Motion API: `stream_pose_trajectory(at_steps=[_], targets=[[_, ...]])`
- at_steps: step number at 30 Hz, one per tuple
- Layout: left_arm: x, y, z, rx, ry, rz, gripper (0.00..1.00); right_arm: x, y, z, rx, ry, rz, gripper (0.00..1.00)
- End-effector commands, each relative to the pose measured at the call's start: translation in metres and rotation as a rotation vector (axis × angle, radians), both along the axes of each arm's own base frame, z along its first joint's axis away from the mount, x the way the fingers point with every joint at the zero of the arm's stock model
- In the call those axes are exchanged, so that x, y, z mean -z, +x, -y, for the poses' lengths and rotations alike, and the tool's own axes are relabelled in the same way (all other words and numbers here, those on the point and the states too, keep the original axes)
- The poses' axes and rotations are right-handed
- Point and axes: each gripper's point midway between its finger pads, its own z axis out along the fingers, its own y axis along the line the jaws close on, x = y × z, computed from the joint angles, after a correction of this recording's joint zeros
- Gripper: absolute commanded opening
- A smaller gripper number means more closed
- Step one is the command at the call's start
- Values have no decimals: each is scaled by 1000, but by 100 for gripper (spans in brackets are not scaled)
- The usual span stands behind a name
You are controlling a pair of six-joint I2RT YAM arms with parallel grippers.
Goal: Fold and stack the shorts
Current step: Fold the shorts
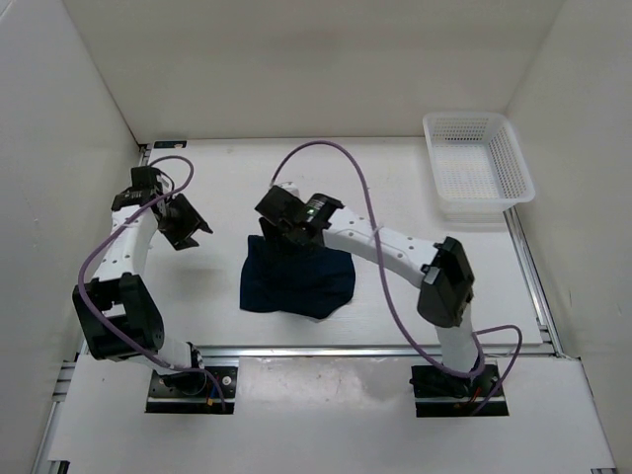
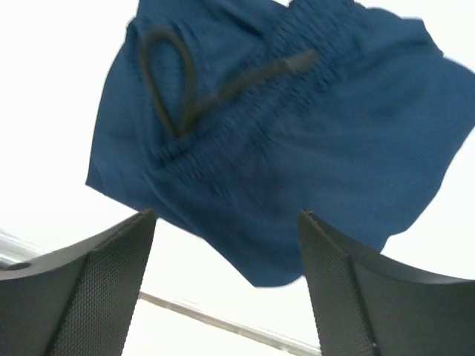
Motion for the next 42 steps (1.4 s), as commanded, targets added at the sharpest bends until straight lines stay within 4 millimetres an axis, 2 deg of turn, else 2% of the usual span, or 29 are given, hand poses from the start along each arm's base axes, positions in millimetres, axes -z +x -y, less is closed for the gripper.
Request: stream_pose_trajectory(at_steps=[1,2,3,4,7,8,10,11,13,14,15,16,18,19,22,24,25,27,29,30,32,33,34,37,39,40,42], targets=[[-16,-8,3,34,12,10,59,-51,8,21,67,153,52,76],[-16,-8,5,37,4,12,58,-35,8,34,94,129,32,70],[-16,-9,8,46,4,12,56,-33,15,42,123,152,9,61],[-16,-9,11,59,4,12,54,-29,17,46,137,159,-18,59],[-16,-9,15,69,4,12,53,-12,33,46,165,135,-53,59],[-16,-12,15,78,8,15,51,-6,40,34,160,139,-63,61],[-19,-12,18,87,10,24,51,0,55,33,176,118,-71,64],[-15,-15,18,96,12,16,51,5,63,24,176,116,-73,66],[-18,-15,18,96,14,26,51,11,76,20,186,101,-61,69],[-19,-18,18,96,15,29,51,30,79,20,194,57,-80,70],[-18,-18,18,104,19,31,51,21,88,13,198,70,-59,70],[-18,-18,18,104,19,31,51,43,88,15,205,14,-87,71],[-18,-20,18,104,17,22,51,44,98,9,214,11,-68,71],[-20,-18,16,101,27,29,51,58,99,10,219,-20,-79,71],[-24,-20,14,103,45,28,51,71,101,14,238,-53,-80,66],[-27,-21,13,110,51,41,51,79,101,17,243,-75,-82,52],[-26,-21,12,107,59,39,50,79,102,21,261,-89,-73,34],[-25,-23,12,107,57,28,49,72,102,27,280,-94,-54,17],[-31,-22,12,106,60,47,48,55,96,29,276,-84,-31,0],[-30,-24,12,107,58,36,48,35,98,27,276,-41,-4,0],[-36,-24,10,97,61,48,47,23,94,27,264,-34,26,0],[-42,-23,9,105,69,69,47,5,84,19,239,-3,45,0],[-47,-25,7,95,70,76,47,-1,81,18,225,-2,60,0],[-53,-33,-1,84,73,80,47,-16,69,6,180,30,76,0],[-57,-34,-5,81,81,91,47,-24,56,-9,130,60,72,0],[-59,-38,-7,79,85,89,47,-19,55,-11,125,57,59,0],[-60,-41,-7,79,84,86,47,-25,43,-26,86,84,53,0]])
